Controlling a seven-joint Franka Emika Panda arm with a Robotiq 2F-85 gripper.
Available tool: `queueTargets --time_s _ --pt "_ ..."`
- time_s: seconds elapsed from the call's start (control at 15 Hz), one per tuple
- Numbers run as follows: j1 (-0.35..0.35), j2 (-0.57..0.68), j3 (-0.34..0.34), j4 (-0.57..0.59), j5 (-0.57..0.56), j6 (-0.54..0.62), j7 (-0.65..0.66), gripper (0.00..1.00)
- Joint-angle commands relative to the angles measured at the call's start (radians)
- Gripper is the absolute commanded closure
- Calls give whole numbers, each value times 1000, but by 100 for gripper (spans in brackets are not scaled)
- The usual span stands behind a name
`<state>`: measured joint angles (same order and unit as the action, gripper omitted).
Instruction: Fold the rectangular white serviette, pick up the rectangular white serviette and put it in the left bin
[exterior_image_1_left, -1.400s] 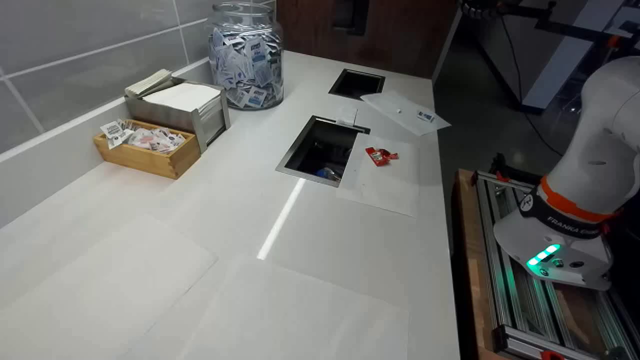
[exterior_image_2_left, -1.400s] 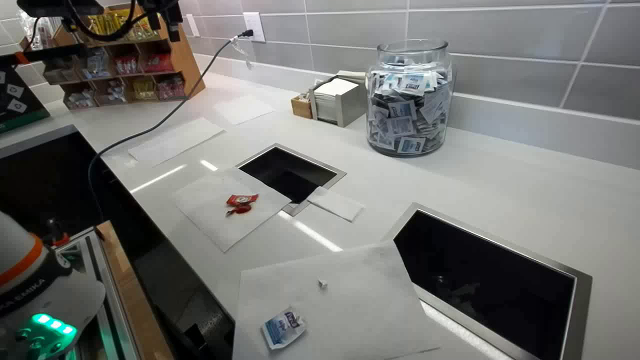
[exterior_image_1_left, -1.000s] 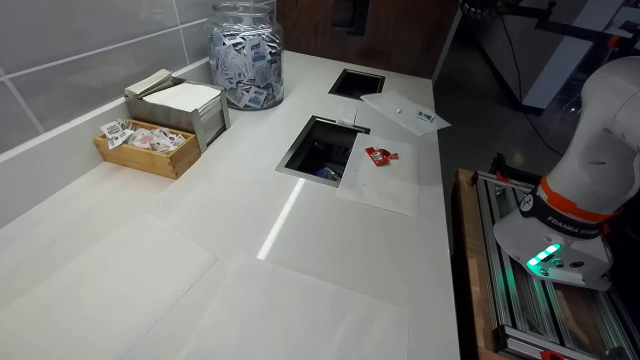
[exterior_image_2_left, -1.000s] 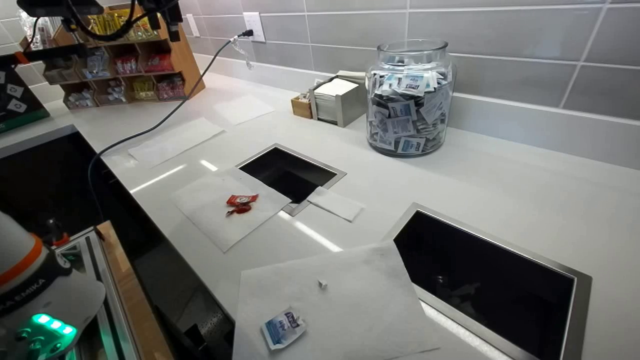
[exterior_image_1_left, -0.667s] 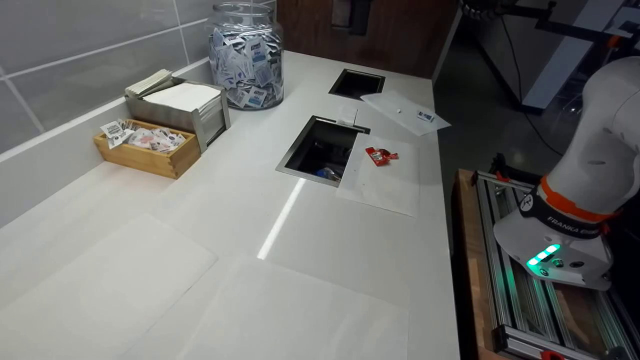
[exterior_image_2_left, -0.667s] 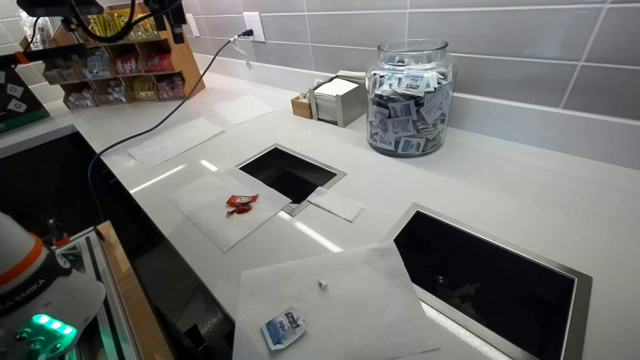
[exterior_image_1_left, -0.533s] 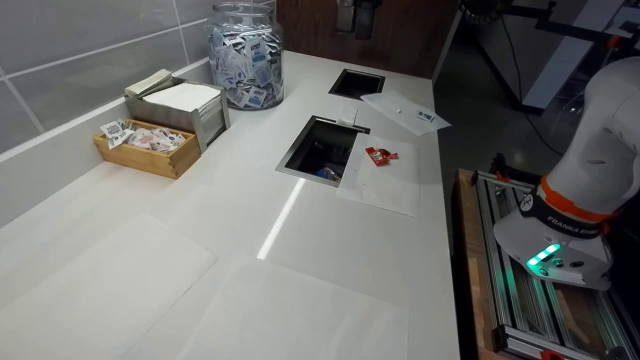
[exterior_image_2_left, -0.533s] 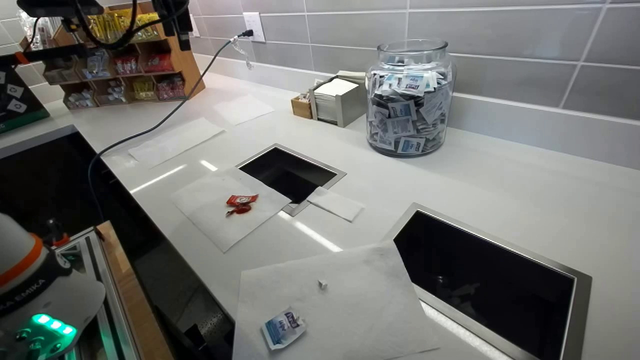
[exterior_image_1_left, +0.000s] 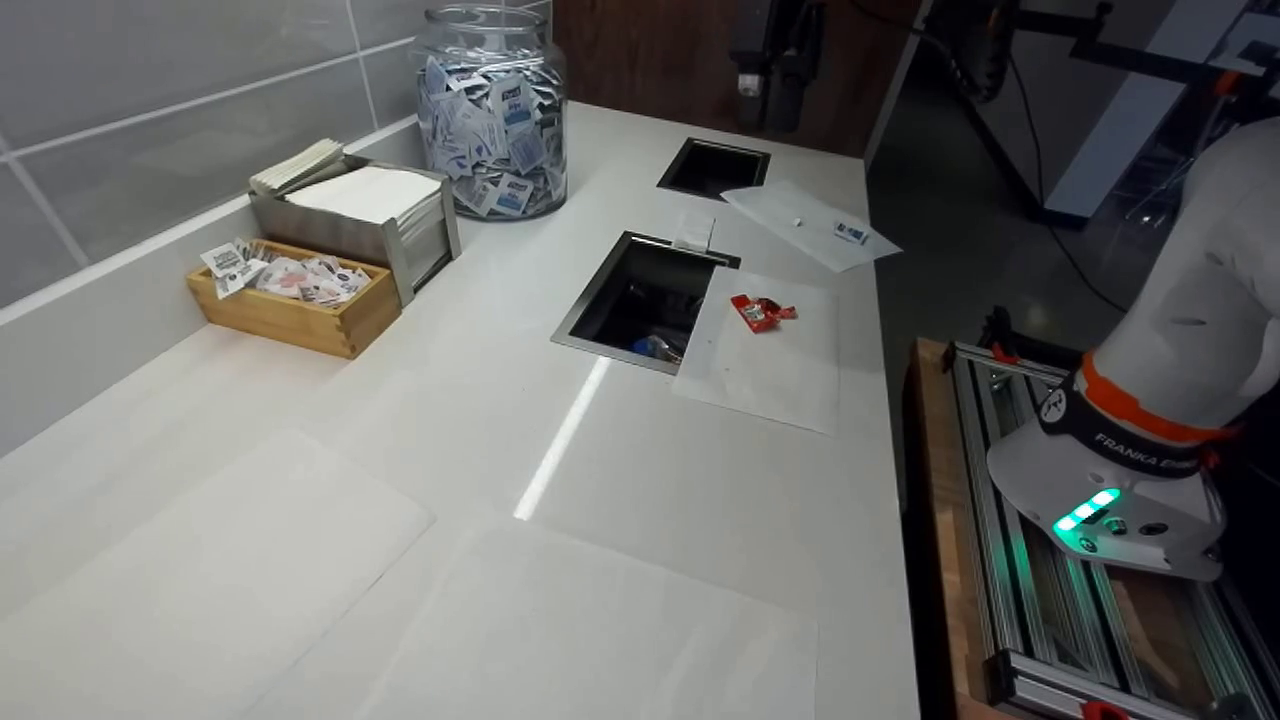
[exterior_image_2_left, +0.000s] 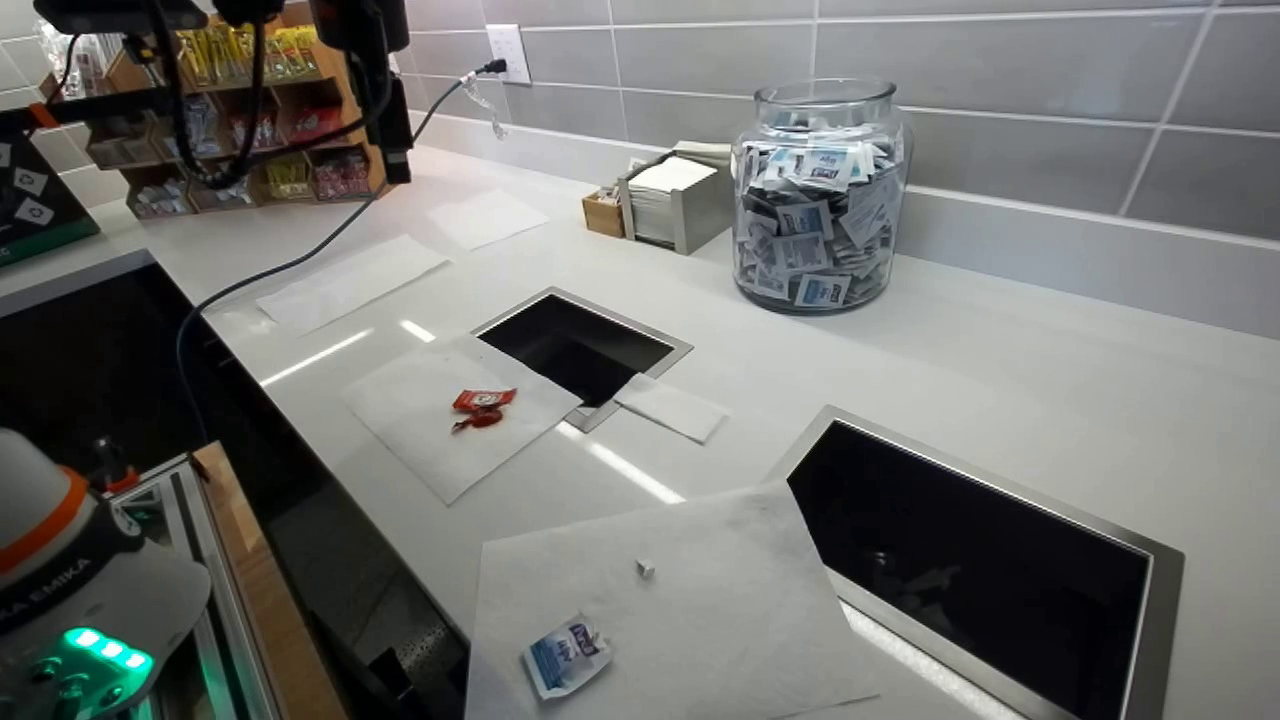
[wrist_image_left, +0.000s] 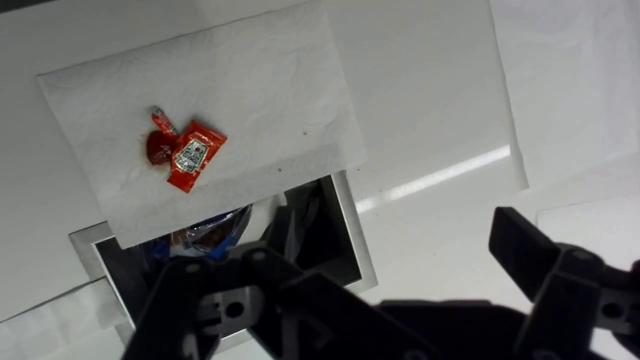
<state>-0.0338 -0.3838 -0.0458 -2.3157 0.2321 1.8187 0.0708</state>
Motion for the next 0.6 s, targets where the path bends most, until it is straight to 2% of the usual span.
queueTargets --time_s 0.0,0.2,0.53 --pt "-4 -1 -6 -8 2 3 -13 0" --pt "-21 10 -14 -11 -7 -1 10 0" --pt "-143 89 -80 -6 -106 58 120 0"
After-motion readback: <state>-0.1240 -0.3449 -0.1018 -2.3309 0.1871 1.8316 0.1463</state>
